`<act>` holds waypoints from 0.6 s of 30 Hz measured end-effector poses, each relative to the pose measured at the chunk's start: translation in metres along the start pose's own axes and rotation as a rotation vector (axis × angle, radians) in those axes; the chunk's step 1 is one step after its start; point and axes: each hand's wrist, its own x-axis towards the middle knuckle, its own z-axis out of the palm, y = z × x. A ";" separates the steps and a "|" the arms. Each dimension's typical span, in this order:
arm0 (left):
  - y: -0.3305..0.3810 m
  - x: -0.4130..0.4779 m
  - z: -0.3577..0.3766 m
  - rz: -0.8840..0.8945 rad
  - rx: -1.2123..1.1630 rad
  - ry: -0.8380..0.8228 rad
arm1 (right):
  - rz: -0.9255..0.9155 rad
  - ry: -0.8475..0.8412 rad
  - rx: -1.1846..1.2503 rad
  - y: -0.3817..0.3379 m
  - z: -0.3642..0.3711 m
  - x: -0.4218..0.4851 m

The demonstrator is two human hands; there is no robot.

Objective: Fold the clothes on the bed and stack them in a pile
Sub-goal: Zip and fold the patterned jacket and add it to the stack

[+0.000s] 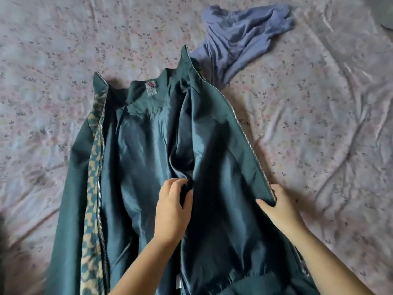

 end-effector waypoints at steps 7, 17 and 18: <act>0.018 -0.030 0.006 -0.039 -0.087 -0.108 | -0.086 0.051 -0.023 0.021 -0.025 -0.032; 0.017 -0.075 -0.045 -0.397 -0.599 -0.082 | -0.483 -0.202 0.031 -0.086 -0.019 -0.135; 0.013 -0.079 -0.050 -0.483 -0.646 -0.087 | -0.411 -0.430 0.099 -0.091 -0.006 -0.145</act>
